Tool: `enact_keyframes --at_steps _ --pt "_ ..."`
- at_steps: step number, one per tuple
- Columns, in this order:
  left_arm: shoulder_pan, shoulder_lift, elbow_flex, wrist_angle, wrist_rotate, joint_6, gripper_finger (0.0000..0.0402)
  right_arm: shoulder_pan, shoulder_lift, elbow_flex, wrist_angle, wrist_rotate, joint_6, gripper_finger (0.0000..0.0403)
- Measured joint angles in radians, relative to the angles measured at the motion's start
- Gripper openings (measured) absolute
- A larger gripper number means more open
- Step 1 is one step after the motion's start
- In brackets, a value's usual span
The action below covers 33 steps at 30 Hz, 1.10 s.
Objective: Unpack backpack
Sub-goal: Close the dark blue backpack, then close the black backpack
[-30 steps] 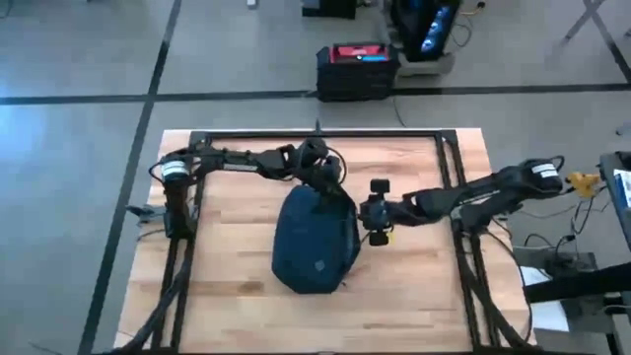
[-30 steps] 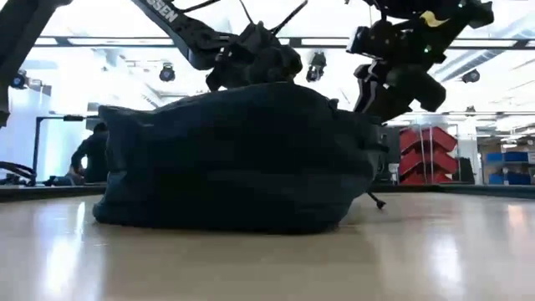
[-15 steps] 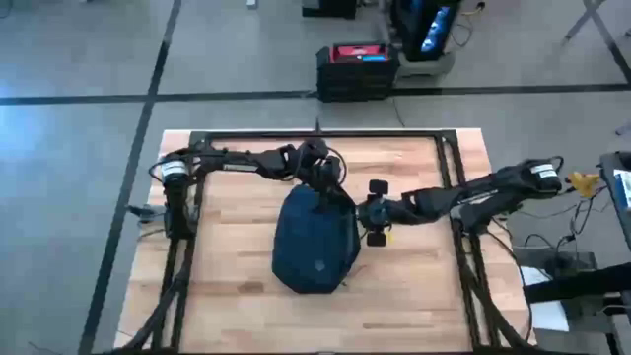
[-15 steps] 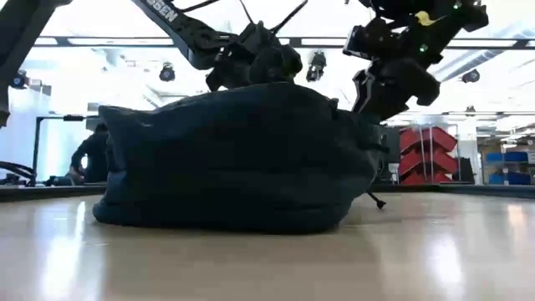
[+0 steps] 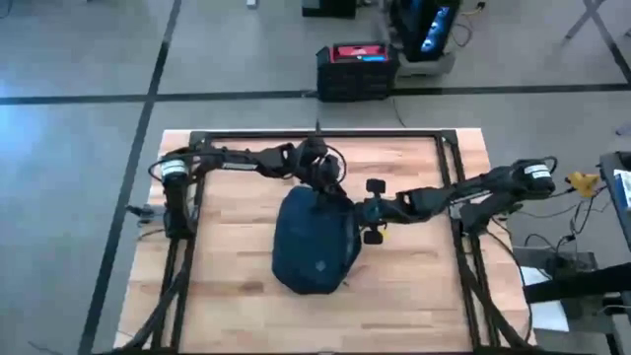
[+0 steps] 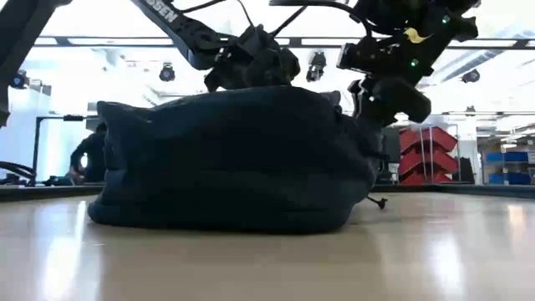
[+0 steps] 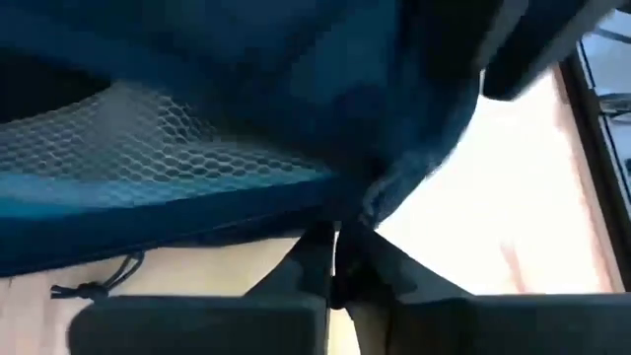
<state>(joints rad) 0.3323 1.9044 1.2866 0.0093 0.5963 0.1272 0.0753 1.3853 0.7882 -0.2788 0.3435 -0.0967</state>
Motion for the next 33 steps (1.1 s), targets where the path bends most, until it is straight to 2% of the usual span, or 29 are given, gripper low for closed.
enact_keyframes --at_steps 8,12,15,17,19,21,24,25,33 --pt "0.004 0.036 0.001 0.047 -0.005 -0.027 0.0204 -0.001 0.000 0.001 0.000 -0.002 0.000 0.0001" --pt "0.016 0.073 0.001 0.096 -0.011 -0.059 0.0230 0.000 0.000 0.001 0.000 -0.003 0.000 0.0001" --pt "0.023 0.107 0.001 0.156 -0.001 -0.077 0.0234 0.000 0.000 0.001 -0.005 -0.003 0.000 0.0001" --pt "0.023 0.129 0.001 0.195 0.039 -0.077 0.0224 0.000 -0.001 0.001 -0.007 -0.003 0.000 0.0001" --pt "0.024 0.151 0.008 0.221 0.102 -0.089 0.0197 0.000 -0.001 0.001 -0.015 -0.003 0.005 0.0000" --pt "0.023 0.168 0.011 0.241 0.126 -0.111 0.0149 0.000 -0.001 0.001 -0.022 -0.004 0.012 0.0000" --pt "0.025 0.181 0.016 0.246 0.126 -0.123 0.0045 0.002 -0.001 0.001 -0.041 -0.009 0.039 0.0000" --pt "0.028 0.182 0.016 0.245 0.125 -0.136 0.0024 0.006 -0.001 0.001 -0.046 -0.012 0.053 0.0000" --pt "0.036 0.182 0.013 0.305 0.106 -0.193 0.0002 0.102 -0.001 -0.003 -0.060 -0.032 0.156 0.0000"
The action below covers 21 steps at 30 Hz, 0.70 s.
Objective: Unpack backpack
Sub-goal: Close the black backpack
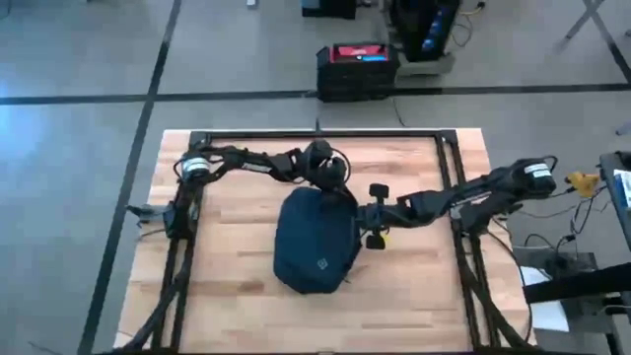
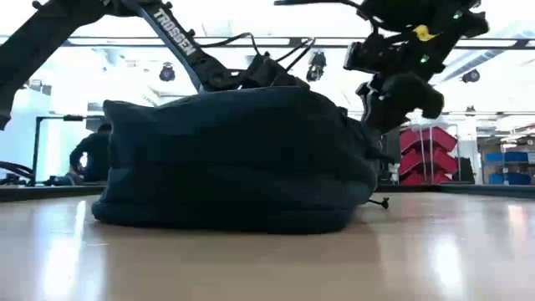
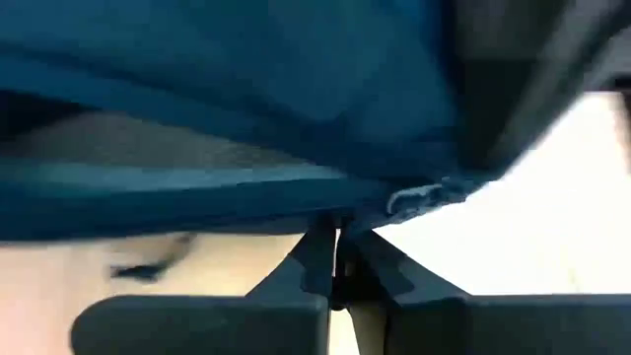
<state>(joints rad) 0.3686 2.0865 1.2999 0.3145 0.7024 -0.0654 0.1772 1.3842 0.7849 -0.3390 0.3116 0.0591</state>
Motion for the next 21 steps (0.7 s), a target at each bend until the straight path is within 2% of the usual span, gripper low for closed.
enact_keyframes --at_steps 7,13,17,21 --pt "0.025 0.000 0.000 0.026 -0.088 -0.026 0.0001 0.138 0.031 -0.002 0.031 -0.008 0.113 0.0000" --pt "0.085 0.000 0.000 0.013 -0.114 -0.035 0.0001 0.279 0.089 -0.002 0.182 -0.054 0.201 0.0000" --pt "0.099 -0.002 -0.001 0.003 -0.079 -0.050 0.0000 0.347 0.118 0.011 0.234 0.011 0.226 0.0000" --pt "0.095 -0.025 -0.002 -0.004 -0.065 -0.050 0.0000 0.359 0.099 0.018 0.177 0.118 0.228 0.0006"
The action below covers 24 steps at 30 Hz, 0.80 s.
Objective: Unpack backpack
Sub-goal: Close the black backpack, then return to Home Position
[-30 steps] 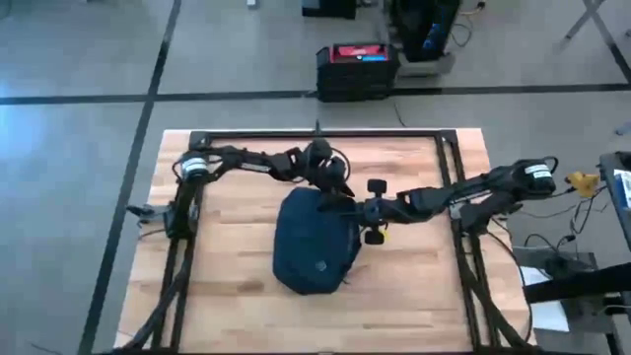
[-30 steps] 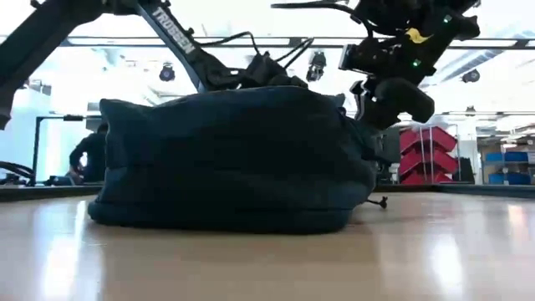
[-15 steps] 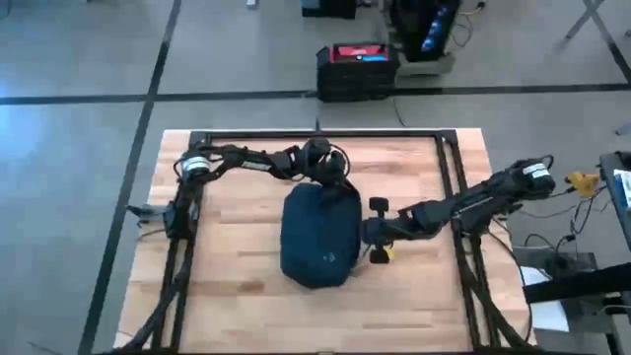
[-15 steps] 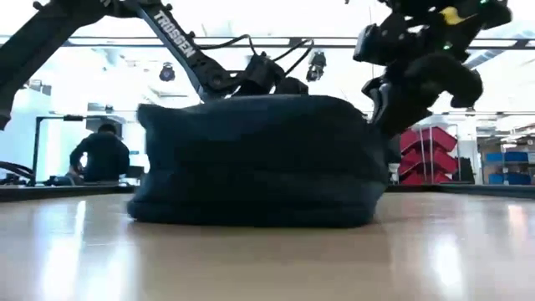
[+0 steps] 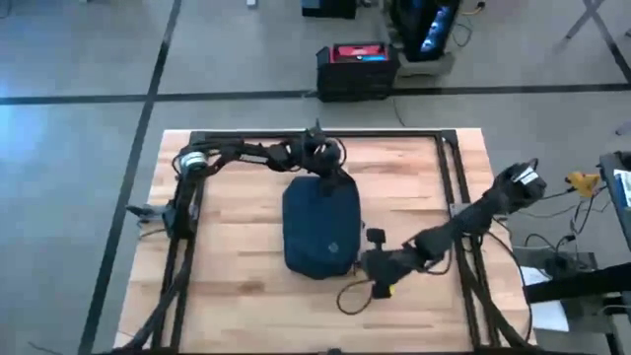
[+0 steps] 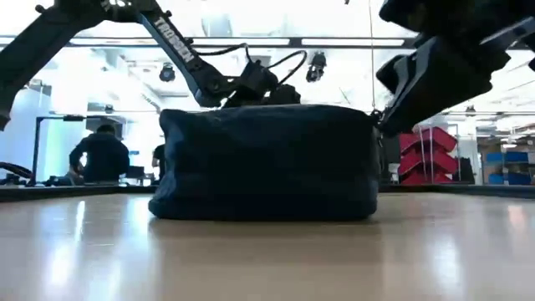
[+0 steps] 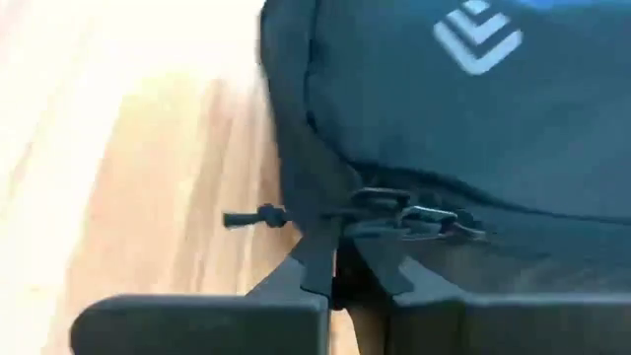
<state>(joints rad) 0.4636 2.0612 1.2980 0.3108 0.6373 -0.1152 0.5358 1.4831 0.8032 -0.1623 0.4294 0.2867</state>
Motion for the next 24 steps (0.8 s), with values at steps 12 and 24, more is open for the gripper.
enact_keyframes --at_steps 12,24 --pt "-0.030 -0.280 0.000 -0.387 -0.232 0.134 0.0000 -0.172 -0.152 -0.023 -0.061 -0.014 -0.203 0.0170" --pt "-0.310 -0.625 -0.170 -0.609 -0.608 0.143 0.0000 -0.228 -0.039 -0.123 0.226 -0.303 -0.429 0.0242"
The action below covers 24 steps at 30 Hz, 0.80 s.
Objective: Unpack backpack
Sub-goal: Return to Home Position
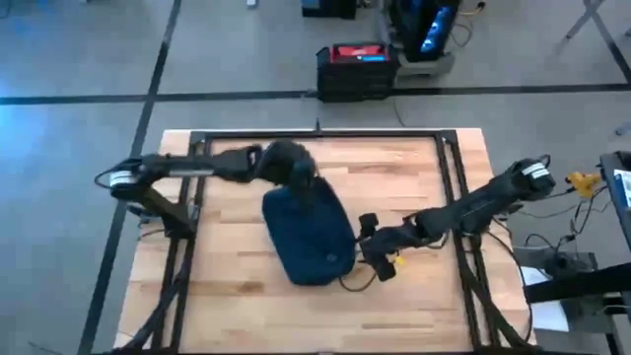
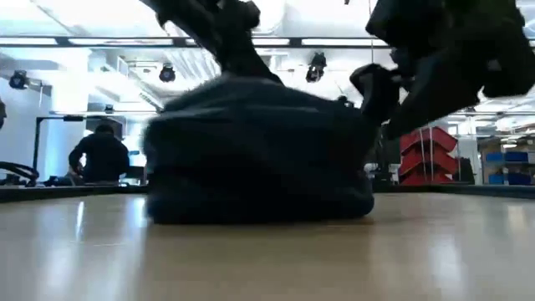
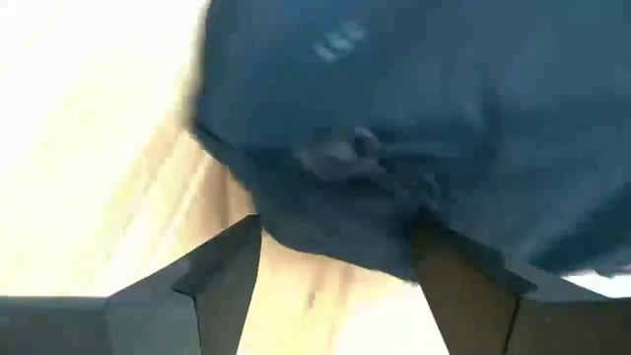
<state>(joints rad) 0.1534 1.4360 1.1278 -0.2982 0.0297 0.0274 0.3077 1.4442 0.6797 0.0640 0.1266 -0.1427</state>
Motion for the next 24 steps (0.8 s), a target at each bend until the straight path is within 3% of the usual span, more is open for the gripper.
enact_keyframes --at_steps 7,12,15,19,22,24 --pt "-0.091 -0.188 -0.115 -0.007 -0.335 -0.048 0.0037 -0.001 0.273 0.041 0.458 0.006 -0.038 0.0231" --pt "-0.086 -0.305 -0.133 -0.080 -0.618 -0.042 0.0097 -0.007 0.397 0.190 0.422 0.157 -0.104 0.0230" --pt "-0.096 -0.398 -0.129 -0.121 -0.593 -0.076 0.0133 -0.005 0.401 0.276 0.285 0.160 -0.141 0.0234" --pt "-0.159 -0.498 -0.146 -0.116 -0.434 -0.193 0.0160 0.013 0.392 0.354 0.191 -0.011 -0.114 0.0240" --pt "-0.259 -0.529 -0.189 -0.087 -0.440 -0.231 0.0163 0.011 0.420 0.388 0.228 -0.118 -0.076 0.0238" --pt "-0.331 -0.545 -0.227 -0.036 -0.474 -0.241 0.0159 0.010 0.461 0.407 0.248 -0.090 -0.050 0.0231"
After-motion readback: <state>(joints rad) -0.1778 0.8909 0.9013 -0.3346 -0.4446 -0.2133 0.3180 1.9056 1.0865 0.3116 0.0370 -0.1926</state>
